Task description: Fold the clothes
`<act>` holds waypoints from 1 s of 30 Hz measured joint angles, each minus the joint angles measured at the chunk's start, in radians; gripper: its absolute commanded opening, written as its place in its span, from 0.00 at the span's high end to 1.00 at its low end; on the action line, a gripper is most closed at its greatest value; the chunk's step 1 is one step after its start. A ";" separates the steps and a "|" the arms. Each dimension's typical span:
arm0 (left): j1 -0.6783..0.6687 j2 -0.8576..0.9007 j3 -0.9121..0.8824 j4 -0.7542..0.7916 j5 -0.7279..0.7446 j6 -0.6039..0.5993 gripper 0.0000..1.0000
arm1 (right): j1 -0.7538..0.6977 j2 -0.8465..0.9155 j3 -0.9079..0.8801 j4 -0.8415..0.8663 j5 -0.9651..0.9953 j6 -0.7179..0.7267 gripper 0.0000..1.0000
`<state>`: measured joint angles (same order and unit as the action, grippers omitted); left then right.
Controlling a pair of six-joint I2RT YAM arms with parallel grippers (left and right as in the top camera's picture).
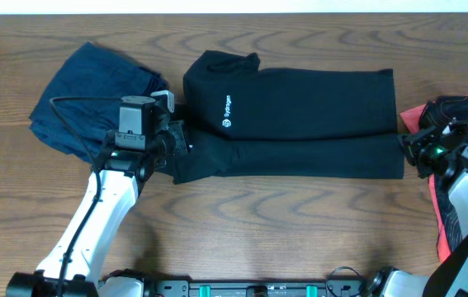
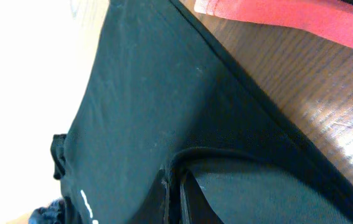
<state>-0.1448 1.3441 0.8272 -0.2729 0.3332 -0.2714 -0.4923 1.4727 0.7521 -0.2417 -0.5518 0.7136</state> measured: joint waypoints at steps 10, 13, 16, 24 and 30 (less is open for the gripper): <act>0.000 0.100 0.000 0.147 0.000 0.022 0.94 | 0.026 0.092 0.000 0.158 0.057 0.046 0.99; 0.000 0.121 0.000 0.185 0.000 0.022 0.94 | 0.026 0.105 0.000 0.187 0.061 0.054 0.98; 0.000 0.130 0.000 0.213 0.000 0.022 0.94 | 0.027 0.119 0.000 0.200 0.076 0.064 0.98; 0.000 0.153 0.000 0.246 -0.005 0.018 0.94 | 0.027 0.129 0.000 0.202 0.109 0.068 0.89; 0.000 0.154 0.000 0.254 -0.024 0.002 0.41 | 0.026 0.129 0.000 0.210 0.129 0.066 0.35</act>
<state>-0.1444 1.4979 0.8276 -0.0185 0.3092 -0.2695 -0.4660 1.6020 0.7525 -0.0315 -0.4232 0.7795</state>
